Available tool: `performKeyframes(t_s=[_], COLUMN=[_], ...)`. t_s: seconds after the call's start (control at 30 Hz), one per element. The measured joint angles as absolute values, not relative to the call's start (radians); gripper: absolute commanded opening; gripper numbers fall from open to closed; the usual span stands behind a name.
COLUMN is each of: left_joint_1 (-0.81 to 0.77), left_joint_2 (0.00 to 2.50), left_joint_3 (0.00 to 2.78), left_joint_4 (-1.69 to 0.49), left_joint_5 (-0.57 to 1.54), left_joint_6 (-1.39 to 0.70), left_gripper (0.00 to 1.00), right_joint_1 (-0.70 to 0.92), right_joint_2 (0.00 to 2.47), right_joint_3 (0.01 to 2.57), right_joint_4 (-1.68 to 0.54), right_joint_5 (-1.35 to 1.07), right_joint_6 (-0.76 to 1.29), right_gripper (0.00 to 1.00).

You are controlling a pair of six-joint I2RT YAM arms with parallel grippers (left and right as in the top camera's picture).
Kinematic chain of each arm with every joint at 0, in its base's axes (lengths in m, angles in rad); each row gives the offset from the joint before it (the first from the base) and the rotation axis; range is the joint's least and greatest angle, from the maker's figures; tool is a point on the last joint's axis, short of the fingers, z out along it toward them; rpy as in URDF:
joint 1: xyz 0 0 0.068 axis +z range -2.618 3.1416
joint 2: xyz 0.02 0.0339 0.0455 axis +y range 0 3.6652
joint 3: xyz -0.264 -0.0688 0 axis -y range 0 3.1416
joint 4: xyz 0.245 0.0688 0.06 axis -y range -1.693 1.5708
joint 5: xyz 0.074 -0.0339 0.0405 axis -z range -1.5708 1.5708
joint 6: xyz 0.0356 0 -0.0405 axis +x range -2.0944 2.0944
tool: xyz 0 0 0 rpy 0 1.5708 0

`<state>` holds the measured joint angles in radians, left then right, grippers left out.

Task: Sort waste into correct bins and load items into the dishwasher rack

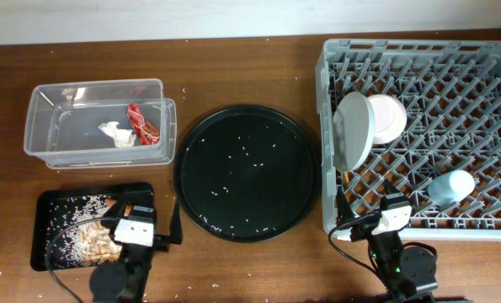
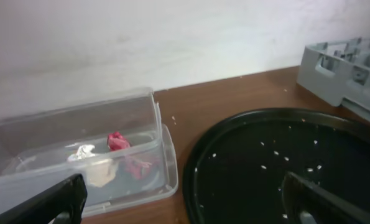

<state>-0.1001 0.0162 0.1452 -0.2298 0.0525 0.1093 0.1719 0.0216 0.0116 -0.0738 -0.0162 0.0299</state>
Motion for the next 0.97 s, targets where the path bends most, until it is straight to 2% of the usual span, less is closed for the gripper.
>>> performKeyframes(t_s=[0.1,0.97], left_joint_1=[-0.109,-0.111], left_joint_2=[0.015,0.015], left_joint_3=[0.024,0.019], left_joint_4=[-0.085,-0.078], left_joint_5=[0.053,0.053], left_joint_6=[0.110,0.110], left_gripper=[0.99,0.99], right_joint_1=[0.172,0.172], right_joint_2=[0.022,0.021], right_joint_3=[0.012,0.012], right_joint_4=[-0.074,-0.074], right_joint_5=[-0.016,-0.016], right_joint_6=[0.030,0.030], right_gripper=[0.98,0.98])
